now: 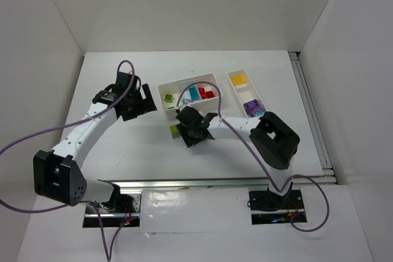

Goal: Sort the legos into containers by color

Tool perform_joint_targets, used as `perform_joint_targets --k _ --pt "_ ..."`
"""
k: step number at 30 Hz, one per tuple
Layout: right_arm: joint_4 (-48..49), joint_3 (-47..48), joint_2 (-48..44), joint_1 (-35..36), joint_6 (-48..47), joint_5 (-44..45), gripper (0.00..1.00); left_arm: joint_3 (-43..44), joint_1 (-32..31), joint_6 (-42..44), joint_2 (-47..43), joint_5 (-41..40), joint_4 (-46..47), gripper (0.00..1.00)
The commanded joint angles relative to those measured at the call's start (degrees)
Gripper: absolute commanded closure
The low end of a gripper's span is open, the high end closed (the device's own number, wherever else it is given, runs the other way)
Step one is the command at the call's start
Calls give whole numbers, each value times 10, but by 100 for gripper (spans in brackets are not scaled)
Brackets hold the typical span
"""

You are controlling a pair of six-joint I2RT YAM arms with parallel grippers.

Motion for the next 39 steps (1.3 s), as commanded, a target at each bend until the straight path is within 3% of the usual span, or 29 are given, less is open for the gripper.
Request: perform_joint_targets --k 1,4,5,7,14,21,25,27,29,35,36,39 --pt "18 20 7 13 -4 0 51 -3 9 6 -17 6 8 6" --pt "18 25 7 13 -4 13 63 -3 9 6 -17 6 14 7" --pt "8 36 -3 13 -4 26 73 -3 9 6 -12 6 14 7" --pt "-32 56 -17 13 -4 51 78 2 15 24 -12 12 14 7" --pt "-75 139 -92 0 -32 57 79 27 92 55 0 18 8 7" --pt "-50 276 -8 -32 -65 36 79 60 131 55 5 10 -23 8" --pt "-78 442 121 -53 -70 42 79 55 131 55 5 22 -23 8" --pt "-78 472 150 -58 -85 42 76 55 136 55 11 28 -23 8" --pt "-62 498 180 -64 -85 48 63 55 136 55 16 33 -23 8" --pt "-49 515 190 -83 -65 39 60 60 136 55 16 33 -23 9" --pt "-49 515 190 -83 -65 39 44 60 136 55 22 33 -23 9" --pt "-62 507 172 -83 -71 46 25 60 136 55 22 33 -23 9"
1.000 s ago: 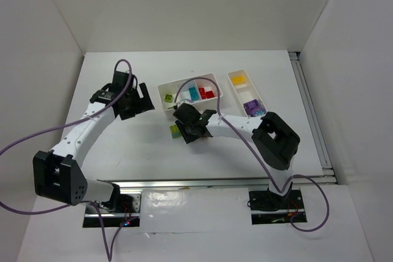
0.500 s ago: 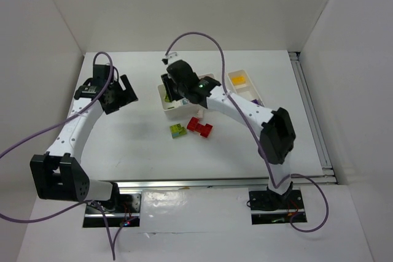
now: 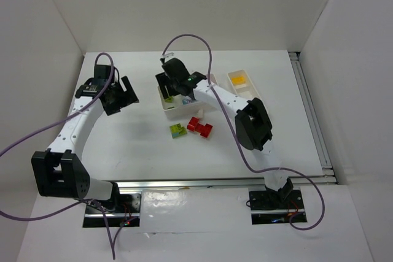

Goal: Sort the legos into containers by color

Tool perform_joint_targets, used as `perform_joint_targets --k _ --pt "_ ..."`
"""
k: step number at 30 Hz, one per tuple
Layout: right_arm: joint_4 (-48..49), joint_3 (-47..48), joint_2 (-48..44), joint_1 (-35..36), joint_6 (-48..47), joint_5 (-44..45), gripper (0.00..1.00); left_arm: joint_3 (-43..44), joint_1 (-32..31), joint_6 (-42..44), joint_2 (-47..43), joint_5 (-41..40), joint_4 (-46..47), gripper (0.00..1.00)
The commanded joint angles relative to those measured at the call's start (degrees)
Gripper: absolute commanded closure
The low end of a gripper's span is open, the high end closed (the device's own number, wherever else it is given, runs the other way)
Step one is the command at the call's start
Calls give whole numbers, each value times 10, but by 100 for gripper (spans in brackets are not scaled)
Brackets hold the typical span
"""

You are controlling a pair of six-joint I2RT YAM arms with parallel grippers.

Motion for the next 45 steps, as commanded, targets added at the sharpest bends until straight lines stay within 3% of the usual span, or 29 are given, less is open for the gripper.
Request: perform_joint_targets --k 1,4,13,16,22,25,40,45 --pt "9 9 -63 -3 -3 10 23 17 4 9 4 12 -1 9" --pt "29 -59 -108 -3 -3 26 25 17 4 9 4 17 -1 9" --pt "48 -303 -299 -20 71 54 61 23 4 9 16 22 4 9" --pt "58 -392 -345 -20 118 48 61 23 4 9 21 29 4 9" --pt "35 -443 -338 -25 221 55 38 23 -2 9 21 34 4 10" --pt "71 -455 -323 -25 233 49 34 23 -2 9 21 29 4 10" --pt "141 -407 -190 -71 240 48 39 23 -2 9 26 29 4 10" --pt "133 -368 -138 -71 234 36 45 23 -2 9 31 29 4 10"
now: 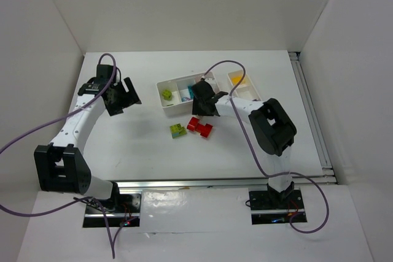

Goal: Sort the legos into containers by color

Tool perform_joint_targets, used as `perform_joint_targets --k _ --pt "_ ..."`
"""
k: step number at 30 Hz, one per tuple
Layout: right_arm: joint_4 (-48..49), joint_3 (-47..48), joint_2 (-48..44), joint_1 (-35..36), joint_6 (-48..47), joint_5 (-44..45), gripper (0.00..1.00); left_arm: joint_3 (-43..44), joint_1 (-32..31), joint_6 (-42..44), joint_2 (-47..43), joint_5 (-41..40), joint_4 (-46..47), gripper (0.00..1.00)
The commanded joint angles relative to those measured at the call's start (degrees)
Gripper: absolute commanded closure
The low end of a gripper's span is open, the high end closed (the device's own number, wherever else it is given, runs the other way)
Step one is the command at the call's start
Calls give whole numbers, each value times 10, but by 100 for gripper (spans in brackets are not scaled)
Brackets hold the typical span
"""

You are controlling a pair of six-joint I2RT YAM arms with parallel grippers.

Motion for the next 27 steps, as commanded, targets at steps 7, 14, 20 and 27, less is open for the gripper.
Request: perform_joint_targets --k 7,14,20,27 --pt "9 13 2 -3 -2 13 75 20 -2 8 7 3 4 10" --pt "-35 -25 -96 -14 -2 80 89 20 -2 8 12 3 9 11" --pt "-64 -67 -208 -82 -2 124 89 20 -2 8 12 8 9 11" --pt "-47 -33 -162 -204 -29 88 89 26 -12 8 17 14 9 11"
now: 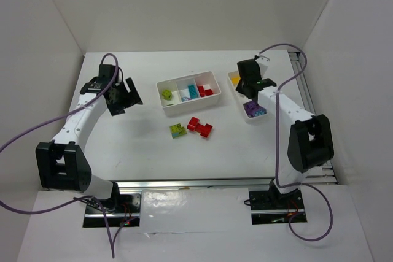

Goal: Sort the legos into containers by color

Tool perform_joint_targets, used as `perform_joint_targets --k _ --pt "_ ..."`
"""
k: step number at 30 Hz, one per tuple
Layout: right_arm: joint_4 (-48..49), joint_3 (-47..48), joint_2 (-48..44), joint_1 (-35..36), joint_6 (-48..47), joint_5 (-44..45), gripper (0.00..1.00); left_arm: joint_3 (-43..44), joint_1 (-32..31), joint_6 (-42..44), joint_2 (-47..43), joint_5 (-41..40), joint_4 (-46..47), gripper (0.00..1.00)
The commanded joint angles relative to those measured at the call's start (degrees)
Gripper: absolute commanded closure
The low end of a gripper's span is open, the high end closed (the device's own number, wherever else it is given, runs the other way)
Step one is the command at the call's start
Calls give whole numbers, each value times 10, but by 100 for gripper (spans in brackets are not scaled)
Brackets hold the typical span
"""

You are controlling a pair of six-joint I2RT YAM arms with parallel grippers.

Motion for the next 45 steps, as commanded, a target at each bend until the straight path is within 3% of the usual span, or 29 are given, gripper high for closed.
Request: perform_joint_targets --k 1,6,9,14,20,25,28,31,36,40,45 --pt "6 25 51 -39 -23 -10 89 30 -5 9 6 12 6 11" --pt "18 64 106 -71 -35 3 87 41 -10 9 6 18 6 11" --pt "36 65 120 -78 -35 9 81 41 -15 9 6 18 6 11" --pt "45 65 130 -85 -35 -8 41 47 -26 9 16 18 11 11" --pt "51 19 49 -66 -35 -1 46 47 -31 3 21 18 11 11" --pt "31 -23 -23 -30 -42 -1 61 52 -37 3 27 18 11 11" --pt "31 -53 -55 2 -64 -53 62 52 -37 3 32 18 11 11" --pt "18 -77 -68 52 -95 -98 56 57 -43 3 32 18 11 11" --pt "25 -119 -82 123 -163 -211 26 57 -43 3 32 7 11 11" --pt "18 -121 -46 195 -190 -201 18 57 -43 3 32 7 11 11" --pt "-12 -81 3 204 -153 -155 18 57 -43 3 21 7 11 11"
